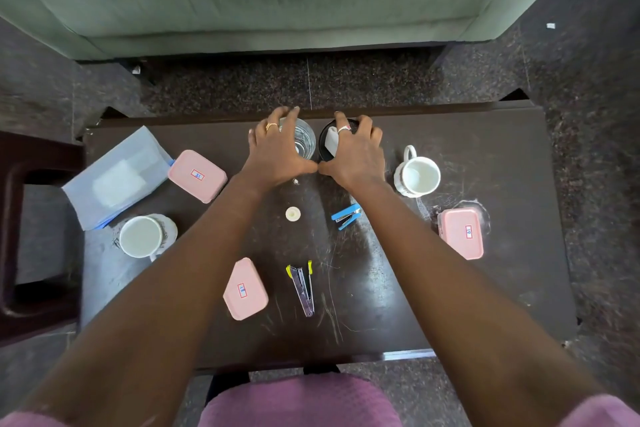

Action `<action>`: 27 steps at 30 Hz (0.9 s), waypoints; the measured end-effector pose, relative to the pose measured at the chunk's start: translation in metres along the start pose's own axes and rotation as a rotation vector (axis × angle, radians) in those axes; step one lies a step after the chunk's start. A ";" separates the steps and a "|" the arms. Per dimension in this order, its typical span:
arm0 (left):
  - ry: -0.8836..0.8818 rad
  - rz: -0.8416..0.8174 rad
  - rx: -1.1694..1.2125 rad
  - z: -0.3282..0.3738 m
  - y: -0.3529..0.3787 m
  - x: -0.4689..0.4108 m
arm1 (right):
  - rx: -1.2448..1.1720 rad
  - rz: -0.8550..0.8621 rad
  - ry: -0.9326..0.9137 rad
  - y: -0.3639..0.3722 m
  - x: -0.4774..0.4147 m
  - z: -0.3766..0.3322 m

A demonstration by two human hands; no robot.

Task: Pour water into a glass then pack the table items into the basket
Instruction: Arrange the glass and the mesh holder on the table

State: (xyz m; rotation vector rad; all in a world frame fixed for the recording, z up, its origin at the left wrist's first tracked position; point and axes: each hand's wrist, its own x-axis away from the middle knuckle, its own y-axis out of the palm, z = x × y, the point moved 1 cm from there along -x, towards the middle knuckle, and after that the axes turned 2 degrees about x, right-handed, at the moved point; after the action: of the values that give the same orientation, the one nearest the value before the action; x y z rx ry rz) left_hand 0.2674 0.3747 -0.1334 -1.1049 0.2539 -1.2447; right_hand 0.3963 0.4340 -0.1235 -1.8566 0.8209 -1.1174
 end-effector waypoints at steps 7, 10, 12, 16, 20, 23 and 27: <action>-0.010 0.038 0.160 0.000 0.001 0.003 | -0.051 -0.059 0.035 0.000 0.001 0.001; -0.049 0.067 0.210 0.000 0.002 0.005 | -0.078 -0.060 0.044 0.000 0.000 -0.001; -0.060 0.074 0.213 0.000 0.003 0.007 | -0.079 -0.054 0.050 0.000 -0.001 -0.002; -0.078 0.079 0.207 0.000 0.003 0.009 | -0.078 -0.048 0.056 0.001 -0.002 -0.001; -0.097 0.091 0.223 0.001 0.004 0.011 | -0.077 -0.050 0.056 0.003 -0.002 -0.002; -0.105 0.091 0.234 0.002 0.005 0.013 | -0.078 -0.055 0.061 0.004 0.000 -0.002; -0.102 0.084 0.225 0.001 0.004 0.014 | -0.076 -0.046 0.054 0.005 0.001 -0.003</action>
State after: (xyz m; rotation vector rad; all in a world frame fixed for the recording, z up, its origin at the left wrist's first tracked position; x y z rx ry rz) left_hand 0.2761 0.3629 -0.1308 -0.9502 0.0789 -1.1097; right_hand 0.3933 0.4303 -0.1266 -1.9243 0.8658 -1.1842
